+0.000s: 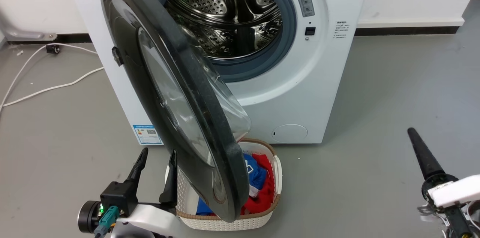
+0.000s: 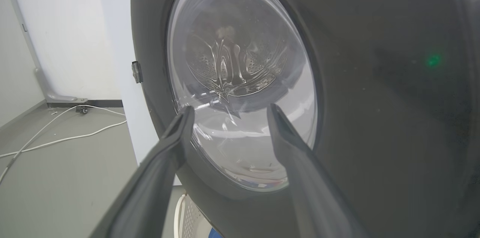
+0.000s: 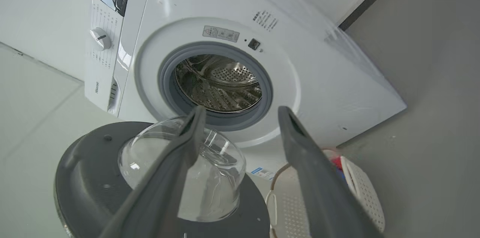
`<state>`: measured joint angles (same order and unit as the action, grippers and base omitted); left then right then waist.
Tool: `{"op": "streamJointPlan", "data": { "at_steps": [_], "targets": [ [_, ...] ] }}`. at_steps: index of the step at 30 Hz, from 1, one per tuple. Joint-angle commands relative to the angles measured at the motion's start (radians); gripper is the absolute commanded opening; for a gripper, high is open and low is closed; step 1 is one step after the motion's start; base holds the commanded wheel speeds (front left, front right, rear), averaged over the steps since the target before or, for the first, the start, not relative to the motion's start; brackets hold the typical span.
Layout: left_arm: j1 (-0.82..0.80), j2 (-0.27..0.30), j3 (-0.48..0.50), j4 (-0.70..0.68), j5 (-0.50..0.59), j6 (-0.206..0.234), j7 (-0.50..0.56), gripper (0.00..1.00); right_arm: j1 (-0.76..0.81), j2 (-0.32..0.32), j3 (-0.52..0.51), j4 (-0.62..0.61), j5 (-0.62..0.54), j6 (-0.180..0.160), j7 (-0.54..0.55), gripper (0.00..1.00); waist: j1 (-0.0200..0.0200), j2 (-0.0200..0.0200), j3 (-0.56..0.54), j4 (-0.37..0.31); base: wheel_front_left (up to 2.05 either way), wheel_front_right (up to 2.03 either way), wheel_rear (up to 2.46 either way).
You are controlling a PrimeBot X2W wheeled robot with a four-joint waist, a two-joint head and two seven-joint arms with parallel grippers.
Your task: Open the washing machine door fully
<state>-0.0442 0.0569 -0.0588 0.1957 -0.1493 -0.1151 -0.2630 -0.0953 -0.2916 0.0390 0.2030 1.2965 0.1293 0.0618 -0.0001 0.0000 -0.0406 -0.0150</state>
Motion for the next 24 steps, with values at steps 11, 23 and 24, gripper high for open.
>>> {"op": "streamJointPlan", "data": {
  "at_steps": [11, 23, 24],
  "targets": [
    [-0.001, 0.001, 0.01, 0.014, 0.01, -0.005, -0.003, 1.0, 0.052, 0.059, -0.117, -0.117, -0.793, 0.002, -0.218, 1.0, 0.0001, 0.0, -0.001, -0.005, 0.0, 0.0, 0.0],
    [0.004, 0.009, 0.018, 0.021, 0.029, -0.007, -0.003, 1.0, 0.224, 0.221, -0.101, -0.289, -1.15, 0.001, -0.19, 1.0, 0.0001, 0.0, -0.001, -0.003, 0.0, 0.0, 0.0],
    [0.006, 0.012, 0.016, 0.023, 0.032, -0.007, -0.003, 1.0, 0.23, 0.223, -0.101, -0.285, -1.155, 0.001, -0.188, 1.0, 0.0001, 0.0, -0.002, -0.004, 0.0, 0.0, 0.0]
  ]
}}
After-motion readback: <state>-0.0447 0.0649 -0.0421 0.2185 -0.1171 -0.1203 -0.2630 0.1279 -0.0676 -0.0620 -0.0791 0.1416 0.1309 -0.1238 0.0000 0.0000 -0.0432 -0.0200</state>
